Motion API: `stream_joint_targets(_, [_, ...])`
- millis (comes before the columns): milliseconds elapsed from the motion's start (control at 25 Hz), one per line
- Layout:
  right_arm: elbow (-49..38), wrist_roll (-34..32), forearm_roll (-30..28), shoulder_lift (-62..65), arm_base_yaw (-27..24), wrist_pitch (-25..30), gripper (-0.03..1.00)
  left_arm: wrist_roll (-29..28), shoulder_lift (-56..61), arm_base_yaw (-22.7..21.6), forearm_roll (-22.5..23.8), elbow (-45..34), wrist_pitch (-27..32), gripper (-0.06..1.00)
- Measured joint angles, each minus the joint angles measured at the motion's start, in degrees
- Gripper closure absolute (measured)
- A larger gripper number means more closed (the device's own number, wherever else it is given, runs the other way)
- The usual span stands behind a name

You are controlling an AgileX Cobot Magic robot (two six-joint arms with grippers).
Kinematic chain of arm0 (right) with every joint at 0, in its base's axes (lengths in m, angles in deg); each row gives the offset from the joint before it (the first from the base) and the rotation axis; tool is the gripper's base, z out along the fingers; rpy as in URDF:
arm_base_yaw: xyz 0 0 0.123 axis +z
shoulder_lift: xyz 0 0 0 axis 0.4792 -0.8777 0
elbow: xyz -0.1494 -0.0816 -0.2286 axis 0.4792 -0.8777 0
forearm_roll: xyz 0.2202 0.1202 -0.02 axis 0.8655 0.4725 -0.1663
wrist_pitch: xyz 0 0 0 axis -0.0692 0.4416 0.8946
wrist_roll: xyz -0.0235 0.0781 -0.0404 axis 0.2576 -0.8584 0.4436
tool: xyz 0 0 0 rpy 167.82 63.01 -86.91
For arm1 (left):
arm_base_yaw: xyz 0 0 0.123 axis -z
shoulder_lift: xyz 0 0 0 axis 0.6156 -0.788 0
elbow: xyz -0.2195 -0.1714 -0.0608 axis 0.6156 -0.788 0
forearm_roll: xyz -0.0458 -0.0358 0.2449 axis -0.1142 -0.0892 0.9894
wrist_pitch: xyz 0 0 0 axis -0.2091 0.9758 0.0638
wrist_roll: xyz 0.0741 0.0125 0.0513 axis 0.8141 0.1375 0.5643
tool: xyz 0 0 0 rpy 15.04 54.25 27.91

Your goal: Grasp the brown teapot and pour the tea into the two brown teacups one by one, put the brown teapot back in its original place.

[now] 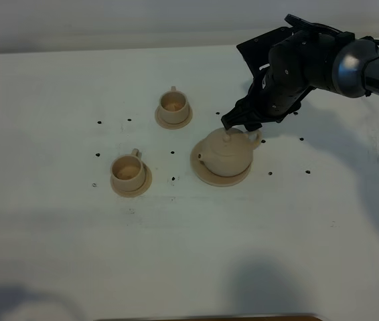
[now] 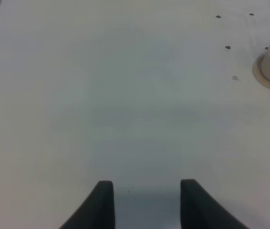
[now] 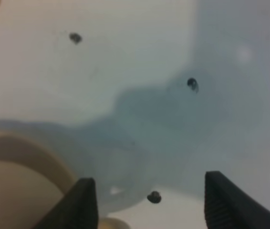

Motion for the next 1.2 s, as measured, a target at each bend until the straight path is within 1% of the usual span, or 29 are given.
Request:
stream_joint_targets(200, [0.00,-0.18,-0.60,0.31,0.00,0.58,0.47,0.06,0.00,0.00,0.00,0.00,0.00,0.63])
stream_joint_targets(360, [0.00,-1.32,-2.90,1.27,0.00,1.03,0.47,0.06,0.00,0.00,0.00,0.00,0.00,0.63])
stream_joint_targets(520, [0.00,-1.97,-4.09,1.62,0.00,2.88,0.47,0.06,0.00,0.00,0.00,0.00,0.00,0.63])
stream_joint_targets(1080, [0.00,-2.10,-4.42,1.62,0.00,7.36,0.47,0.00,0.00,0.00,0.00,0.00,0.00,0.63])
stream_joint_targets(1200, [0.00,-2.10,-4.91,1.62,0.00,7.43,0.47,0.00,0.00,0.00,0.00,0.00,0.00,0.63])
